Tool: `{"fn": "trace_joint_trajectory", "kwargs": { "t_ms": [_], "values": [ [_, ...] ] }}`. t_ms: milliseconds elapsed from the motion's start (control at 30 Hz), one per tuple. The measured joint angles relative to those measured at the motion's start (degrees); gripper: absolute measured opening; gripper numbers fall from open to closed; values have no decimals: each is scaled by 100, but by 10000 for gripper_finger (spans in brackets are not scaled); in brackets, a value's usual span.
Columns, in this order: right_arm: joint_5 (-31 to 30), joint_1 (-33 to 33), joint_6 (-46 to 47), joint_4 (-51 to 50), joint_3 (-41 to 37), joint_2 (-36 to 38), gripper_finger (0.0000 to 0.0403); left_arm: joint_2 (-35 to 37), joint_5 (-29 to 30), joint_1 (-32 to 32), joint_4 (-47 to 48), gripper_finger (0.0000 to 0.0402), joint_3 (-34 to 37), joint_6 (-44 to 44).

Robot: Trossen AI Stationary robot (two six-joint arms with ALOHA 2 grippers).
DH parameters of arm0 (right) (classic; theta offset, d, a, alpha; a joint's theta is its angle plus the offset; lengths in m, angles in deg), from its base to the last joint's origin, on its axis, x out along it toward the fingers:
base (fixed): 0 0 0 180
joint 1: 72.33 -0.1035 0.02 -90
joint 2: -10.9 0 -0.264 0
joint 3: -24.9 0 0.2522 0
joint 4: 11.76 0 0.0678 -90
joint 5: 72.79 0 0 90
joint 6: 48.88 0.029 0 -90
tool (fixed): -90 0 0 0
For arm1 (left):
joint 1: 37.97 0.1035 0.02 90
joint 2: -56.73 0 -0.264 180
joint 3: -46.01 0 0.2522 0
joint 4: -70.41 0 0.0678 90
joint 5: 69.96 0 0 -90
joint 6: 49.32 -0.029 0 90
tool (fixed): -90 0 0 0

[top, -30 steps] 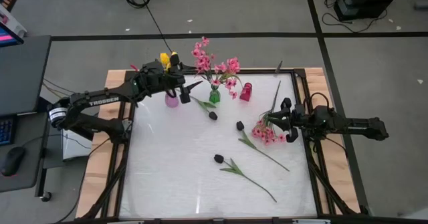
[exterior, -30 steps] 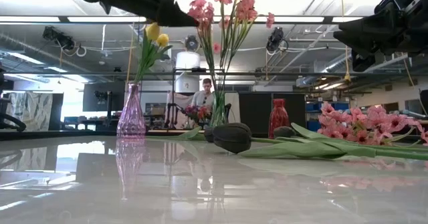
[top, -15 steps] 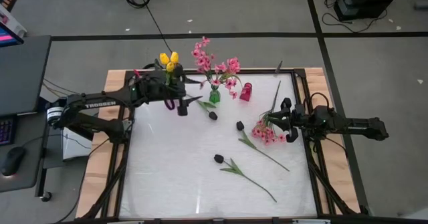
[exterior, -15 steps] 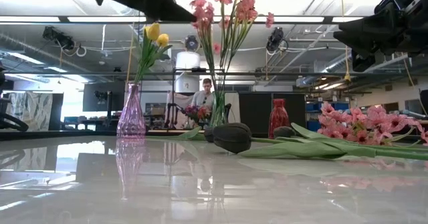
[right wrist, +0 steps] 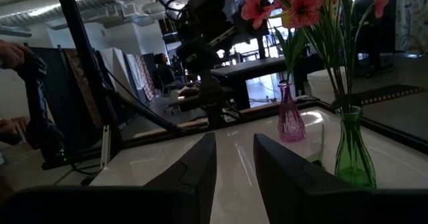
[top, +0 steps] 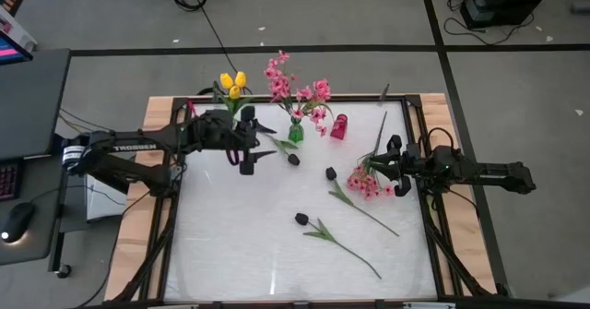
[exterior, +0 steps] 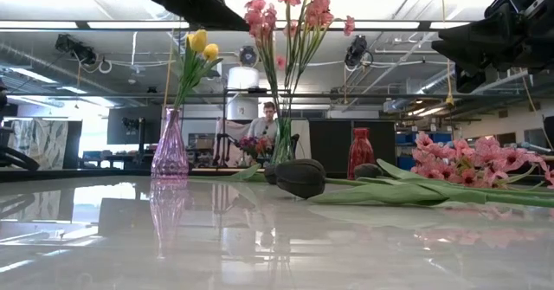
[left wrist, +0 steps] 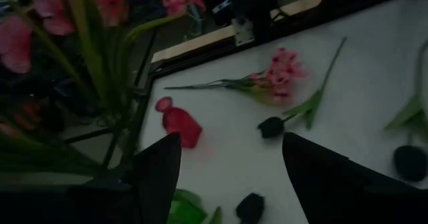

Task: Sort flowers into vase by color
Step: Put the bottom black flower into the red vase

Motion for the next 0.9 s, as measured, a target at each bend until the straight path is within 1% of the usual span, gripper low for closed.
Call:
{"fn": "trace_joint_trajectory", "kwargs": {
  "t_ms": [133,533,900],
  "values": [
    [0,-2,0,0,-1,0,110,-2,-3,-346,7,266,0,155],
    [0,-2,0,2,0,0,110,-7,-4,-1458,-2,266,0,159],
    [0,-1,0,2,-1,0,110,-35,-4,-2203,2,266,0,316]
  ]
}}
